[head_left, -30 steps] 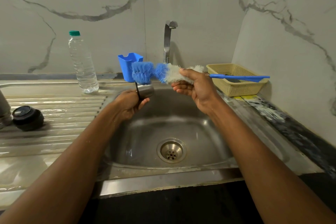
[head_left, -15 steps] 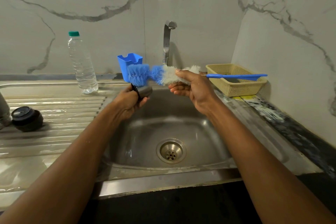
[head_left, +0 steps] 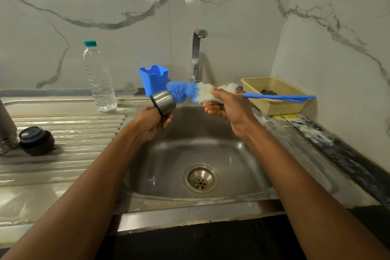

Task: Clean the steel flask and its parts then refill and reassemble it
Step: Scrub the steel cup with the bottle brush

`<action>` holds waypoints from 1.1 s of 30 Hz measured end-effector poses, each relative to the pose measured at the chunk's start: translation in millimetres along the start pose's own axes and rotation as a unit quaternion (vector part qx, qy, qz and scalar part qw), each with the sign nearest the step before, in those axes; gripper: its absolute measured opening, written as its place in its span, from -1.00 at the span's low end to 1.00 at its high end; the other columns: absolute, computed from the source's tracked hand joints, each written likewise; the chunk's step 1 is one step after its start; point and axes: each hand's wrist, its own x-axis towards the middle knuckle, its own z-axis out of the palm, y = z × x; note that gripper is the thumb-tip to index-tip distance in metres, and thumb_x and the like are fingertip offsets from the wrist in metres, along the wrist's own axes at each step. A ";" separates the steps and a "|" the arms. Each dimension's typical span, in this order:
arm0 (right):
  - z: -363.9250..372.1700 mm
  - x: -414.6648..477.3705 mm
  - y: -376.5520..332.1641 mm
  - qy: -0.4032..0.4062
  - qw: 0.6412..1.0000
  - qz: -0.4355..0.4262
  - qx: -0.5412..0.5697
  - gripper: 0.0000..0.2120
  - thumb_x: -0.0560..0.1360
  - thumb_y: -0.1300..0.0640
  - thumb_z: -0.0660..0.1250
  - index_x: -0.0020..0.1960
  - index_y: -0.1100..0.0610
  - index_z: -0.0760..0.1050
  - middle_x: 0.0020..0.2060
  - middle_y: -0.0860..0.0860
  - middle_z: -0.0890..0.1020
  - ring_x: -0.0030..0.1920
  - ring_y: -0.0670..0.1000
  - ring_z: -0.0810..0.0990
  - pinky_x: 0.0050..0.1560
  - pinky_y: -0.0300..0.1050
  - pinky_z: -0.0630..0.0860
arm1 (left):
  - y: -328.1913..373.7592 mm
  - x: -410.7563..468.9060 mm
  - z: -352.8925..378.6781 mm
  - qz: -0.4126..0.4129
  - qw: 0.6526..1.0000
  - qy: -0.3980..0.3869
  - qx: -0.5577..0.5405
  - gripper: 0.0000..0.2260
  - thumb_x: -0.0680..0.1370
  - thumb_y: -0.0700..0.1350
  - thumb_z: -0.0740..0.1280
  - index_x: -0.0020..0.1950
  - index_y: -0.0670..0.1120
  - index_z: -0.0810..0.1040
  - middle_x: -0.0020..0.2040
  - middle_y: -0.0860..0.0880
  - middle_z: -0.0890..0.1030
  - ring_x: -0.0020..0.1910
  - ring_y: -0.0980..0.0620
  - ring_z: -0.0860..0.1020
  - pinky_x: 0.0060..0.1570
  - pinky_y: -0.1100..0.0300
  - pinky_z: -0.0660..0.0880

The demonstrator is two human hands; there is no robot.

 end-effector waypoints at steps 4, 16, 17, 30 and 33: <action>-4.2 -0.2 -6.5 0.002 0.998 -0.004 0.067 -0.81 0.61 0.12 0.35 -0.02 0.25 0.61 -0.30 0.16 0.71 -0.33 0.02 0.68 -0.27 -0.22 0.63 | 3.0 2.1 -0.8 0.010 0.998 0.015 -0.052 -0.86 0.65 -0.37 0.24 -0.04 -0.23 0.55 -0.28 -0.09 0.58 -0.54 0.17 0.53 -0.56 0.38 0.47; 7.4 0.1 -0.3 0.012 0.999 0.005 0.046 -0.76 0.61 0.07 0.36 0.03 0.25 0.63 -0.27 0.15 0.72 -0.29 0.02 0.70 -0.23 -0.18 0.64 | 5.0 -3.5 1.5 -0.005 0.998 -0.048 -0.046 -0.93 0.63 -0.12 0.37 0.09 -0.08 0.55 -0.27 -0.01 0.58 -0.43 0.16 0.53 -0.55 0.37 0.46; 8.6 -0.3 -0.3 0.008 0.999 0.003 0.045 -0.76 0.62 0.06 0.36 0.03 0.25 0.63 -0.27 0.15 0.72 -0.29 0.02 0.70 -0.22 -0.18 0.65 | 5.1 -4.0 1.7 -0.005 0.998 -0.046 -0.053 -0.90 0.62 -0.12 0.37 0.12 -0.07 0.54 -0.23 -0.02 0.57 -0.39 0.14 0.52 -0.55 0.36 0.45; 6.4 -2.1 -4.9 0.034 0.998 -0.002 0.051 -0.80 0.61 0.09 0.36 -0.04 0.22 0.62 -0.28 0.16 0.72 -0.32 0.01 0.69 -0.25 -0.19 0.66 | 6.4 -3.9 -2.0 0.005 0.996 0.011 -0.087 -0.62 0.65 -0.36 0.09 0.43 -0.15 0.42 0.23 -0.23 0.57 0.01 -0.09 0.64 -0.34 0.20 0.64; 5.3 -2.2 -6.3 0.040 0.997 -0.003 0.060 -0.80 0.61 0.09 0.36 -0.07 0.22 0.62 -0.28 0.17 0.72 -0.32 0.02 0.69 -0.25 -0.19 0.66 | 9.9 -5.8 -3.2 -0.033 0.990 -0.004 -0.140 -0.63 0.63 -0.21 0.12 0.44 -0.16 0.39 0.24 -0.24 0.56 0.09 -0.13 0.62 -0.30 0.15 0.66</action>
